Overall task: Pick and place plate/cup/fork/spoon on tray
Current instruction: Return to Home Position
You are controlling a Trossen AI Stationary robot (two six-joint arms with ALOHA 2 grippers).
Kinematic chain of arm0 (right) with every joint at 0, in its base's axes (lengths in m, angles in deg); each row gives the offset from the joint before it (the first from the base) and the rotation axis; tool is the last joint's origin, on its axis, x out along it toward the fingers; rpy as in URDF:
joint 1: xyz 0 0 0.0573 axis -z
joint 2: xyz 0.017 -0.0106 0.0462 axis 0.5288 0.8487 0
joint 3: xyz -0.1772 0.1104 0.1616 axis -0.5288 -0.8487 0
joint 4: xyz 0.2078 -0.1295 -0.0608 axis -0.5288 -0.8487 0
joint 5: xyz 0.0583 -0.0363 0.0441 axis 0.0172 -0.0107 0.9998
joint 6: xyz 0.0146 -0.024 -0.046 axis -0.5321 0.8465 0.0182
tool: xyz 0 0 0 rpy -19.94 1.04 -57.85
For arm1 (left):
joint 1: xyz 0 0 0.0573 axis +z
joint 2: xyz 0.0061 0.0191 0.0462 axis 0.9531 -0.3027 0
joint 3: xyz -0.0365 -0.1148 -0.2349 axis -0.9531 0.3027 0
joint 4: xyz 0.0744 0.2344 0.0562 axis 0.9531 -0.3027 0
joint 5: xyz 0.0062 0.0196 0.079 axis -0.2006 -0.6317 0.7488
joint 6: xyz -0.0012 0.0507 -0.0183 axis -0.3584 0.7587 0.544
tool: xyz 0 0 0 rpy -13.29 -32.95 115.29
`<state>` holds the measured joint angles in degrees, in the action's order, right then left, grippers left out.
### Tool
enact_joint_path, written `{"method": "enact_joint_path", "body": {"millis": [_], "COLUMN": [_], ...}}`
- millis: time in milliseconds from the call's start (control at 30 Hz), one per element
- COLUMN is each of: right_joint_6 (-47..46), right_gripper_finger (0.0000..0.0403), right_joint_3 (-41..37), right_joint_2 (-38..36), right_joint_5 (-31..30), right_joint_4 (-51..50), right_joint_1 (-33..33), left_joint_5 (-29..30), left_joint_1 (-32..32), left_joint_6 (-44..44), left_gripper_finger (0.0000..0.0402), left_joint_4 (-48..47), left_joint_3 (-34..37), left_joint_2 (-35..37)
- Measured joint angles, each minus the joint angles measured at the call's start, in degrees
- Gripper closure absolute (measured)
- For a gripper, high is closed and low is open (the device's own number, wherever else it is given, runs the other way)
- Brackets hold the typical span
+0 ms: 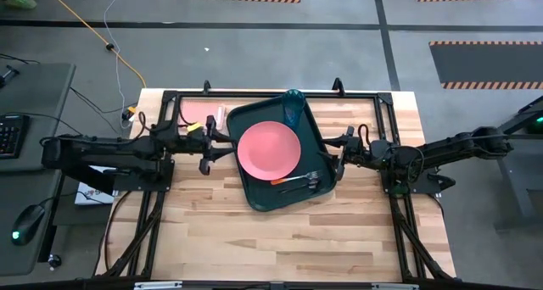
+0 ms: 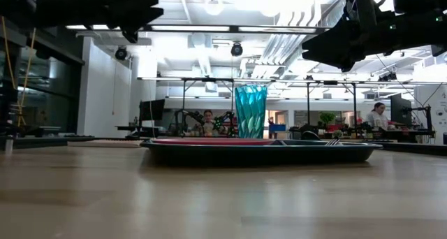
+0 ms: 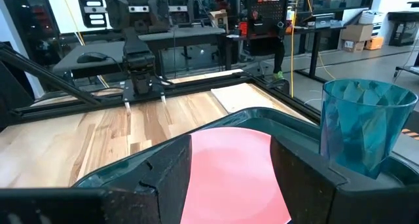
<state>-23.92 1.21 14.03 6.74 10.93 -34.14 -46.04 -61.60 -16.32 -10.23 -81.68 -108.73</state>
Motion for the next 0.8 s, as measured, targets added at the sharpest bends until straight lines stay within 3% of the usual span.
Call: {"method": "enact_joint_path", "body": {"millis": [267,567,800], "right_joint_6": [0.00,0.40,0.51], "right_gripper_finger": [0.0203,0.0203,0.0203], "right_joint_3": [0.00,0.00,0.00], "right_joint_2": [0.00,-3.96,-8.11], "right_joint_5": [0.13,0.11,0.13], "right_joint_4": [0.28,2.54,0.19], "right_joint_1": [-0.01,-0.02,-0.02], "left_joint_5": [0.19,6.51,5.81], "left_joint_1": [0.11,0.10,-1.45], "left_joint_6": [0.62,0.38,-5.49], "left_gripper_finger": [0.0266,0.0266,0.0266], "left_joint_4": [-10.05,-25.32,-18.12], "left_joint_3": [0.00,0.06,9.30], "left_joint_2": [12.14,23.94,28.19]}}
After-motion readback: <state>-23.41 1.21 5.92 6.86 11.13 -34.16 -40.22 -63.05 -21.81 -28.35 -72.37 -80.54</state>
